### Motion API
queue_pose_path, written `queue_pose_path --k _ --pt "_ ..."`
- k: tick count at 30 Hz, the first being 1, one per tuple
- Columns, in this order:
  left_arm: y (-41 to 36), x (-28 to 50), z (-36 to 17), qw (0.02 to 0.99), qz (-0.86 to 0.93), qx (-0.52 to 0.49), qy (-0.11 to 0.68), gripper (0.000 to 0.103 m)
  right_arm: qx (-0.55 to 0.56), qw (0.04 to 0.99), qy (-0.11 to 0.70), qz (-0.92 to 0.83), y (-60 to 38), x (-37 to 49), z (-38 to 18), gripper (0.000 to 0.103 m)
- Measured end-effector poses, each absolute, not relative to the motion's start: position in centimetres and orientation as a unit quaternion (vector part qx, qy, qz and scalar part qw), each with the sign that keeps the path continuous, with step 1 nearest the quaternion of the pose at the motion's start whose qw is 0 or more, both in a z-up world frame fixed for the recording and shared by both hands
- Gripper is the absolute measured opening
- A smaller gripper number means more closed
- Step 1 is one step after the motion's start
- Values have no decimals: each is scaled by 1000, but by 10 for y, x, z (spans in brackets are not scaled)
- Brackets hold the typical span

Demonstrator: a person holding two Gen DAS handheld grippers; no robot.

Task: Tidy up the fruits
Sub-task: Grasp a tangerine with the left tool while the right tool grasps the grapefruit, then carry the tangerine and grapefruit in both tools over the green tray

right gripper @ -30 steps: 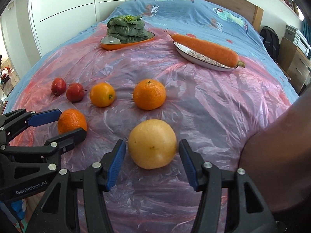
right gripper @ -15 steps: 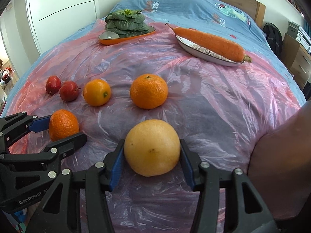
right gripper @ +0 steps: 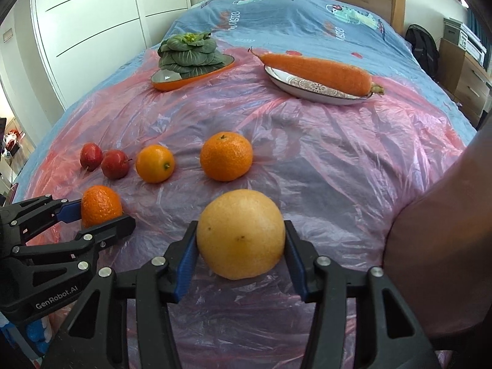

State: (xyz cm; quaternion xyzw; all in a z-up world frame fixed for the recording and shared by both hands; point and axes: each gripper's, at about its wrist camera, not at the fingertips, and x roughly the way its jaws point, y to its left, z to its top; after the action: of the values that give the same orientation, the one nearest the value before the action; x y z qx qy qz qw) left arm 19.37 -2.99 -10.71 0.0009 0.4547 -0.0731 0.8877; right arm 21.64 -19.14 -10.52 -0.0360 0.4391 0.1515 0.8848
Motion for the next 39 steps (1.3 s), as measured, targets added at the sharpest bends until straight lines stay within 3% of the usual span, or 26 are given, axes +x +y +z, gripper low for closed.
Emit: queue_pose_path --k 21,39 --pt "-34 95 -25 904 -97 14 416 39 4 902 398 165 -232 89 -32 56" --pt "-199 12 4 861 -277 62 422 39 66 919 387 16 -395 -3 -23 55"
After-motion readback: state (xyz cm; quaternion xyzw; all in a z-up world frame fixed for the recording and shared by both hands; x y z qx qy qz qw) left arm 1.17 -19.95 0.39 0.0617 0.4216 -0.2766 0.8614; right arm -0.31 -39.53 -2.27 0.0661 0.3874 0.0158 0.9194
